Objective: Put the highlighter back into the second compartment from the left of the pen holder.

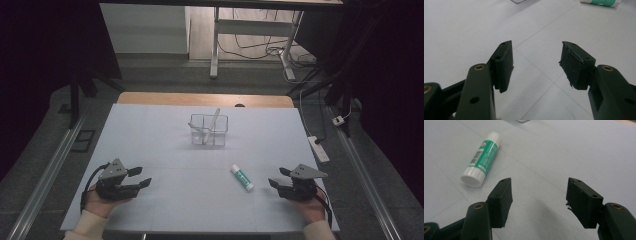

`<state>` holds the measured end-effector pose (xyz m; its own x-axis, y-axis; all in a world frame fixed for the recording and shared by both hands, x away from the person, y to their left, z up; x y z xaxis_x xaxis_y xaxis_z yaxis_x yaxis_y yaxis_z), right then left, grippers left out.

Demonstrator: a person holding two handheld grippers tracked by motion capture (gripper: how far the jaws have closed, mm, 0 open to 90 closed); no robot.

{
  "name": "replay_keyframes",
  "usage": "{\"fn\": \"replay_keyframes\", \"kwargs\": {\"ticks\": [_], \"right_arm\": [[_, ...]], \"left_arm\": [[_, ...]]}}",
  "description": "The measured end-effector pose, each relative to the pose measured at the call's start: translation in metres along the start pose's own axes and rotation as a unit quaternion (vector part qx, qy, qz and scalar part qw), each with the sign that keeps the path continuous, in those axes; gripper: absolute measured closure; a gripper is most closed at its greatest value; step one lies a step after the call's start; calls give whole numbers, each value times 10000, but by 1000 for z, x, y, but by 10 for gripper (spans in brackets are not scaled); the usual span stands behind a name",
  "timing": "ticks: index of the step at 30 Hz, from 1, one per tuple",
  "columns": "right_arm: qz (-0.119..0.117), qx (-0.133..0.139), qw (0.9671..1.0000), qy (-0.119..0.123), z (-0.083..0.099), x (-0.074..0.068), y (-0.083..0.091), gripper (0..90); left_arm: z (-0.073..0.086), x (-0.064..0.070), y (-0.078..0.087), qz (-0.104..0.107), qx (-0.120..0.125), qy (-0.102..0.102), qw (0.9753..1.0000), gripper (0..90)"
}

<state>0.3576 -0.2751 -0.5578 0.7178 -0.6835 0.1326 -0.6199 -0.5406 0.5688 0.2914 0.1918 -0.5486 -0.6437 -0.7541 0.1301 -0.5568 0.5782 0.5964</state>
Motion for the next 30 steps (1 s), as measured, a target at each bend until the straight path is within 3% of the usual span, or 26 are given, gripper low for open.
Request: {"fn": "replay_keyframes", "kwargs": {"ticks": [10, 23, 30], "right_arm": [[-86, -3, 9999, 61, -5, -3, -4, 366], [-69, -48, 9999, 71, -10, -3, -5, 358], [-255, -56, 9996, 146, -23, -9, -11, 358]], "left_arm": [[3, -1, -2, -49, -69, 74, 9999, 447], [2, -5, 1, 24, 32, 117, 9999, 434], [2, -5, 1, 39, 40, 167, 9998, 432]]}}
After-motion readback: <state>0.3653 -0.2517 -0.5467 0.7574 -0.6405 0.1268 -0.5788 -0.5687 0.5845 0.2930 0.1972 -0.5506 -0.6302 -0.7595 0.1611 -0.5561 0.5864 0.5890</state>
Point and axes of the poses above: each handheld gripper's, and its own axes: y roughly backward along the jaws, z roughly out of its underside, x roughly to its right, the point moved 8 cm from there along -y, roughly forward along the jaws, and after that the axes turned 3 degrees about y, right-handed, at the moved point
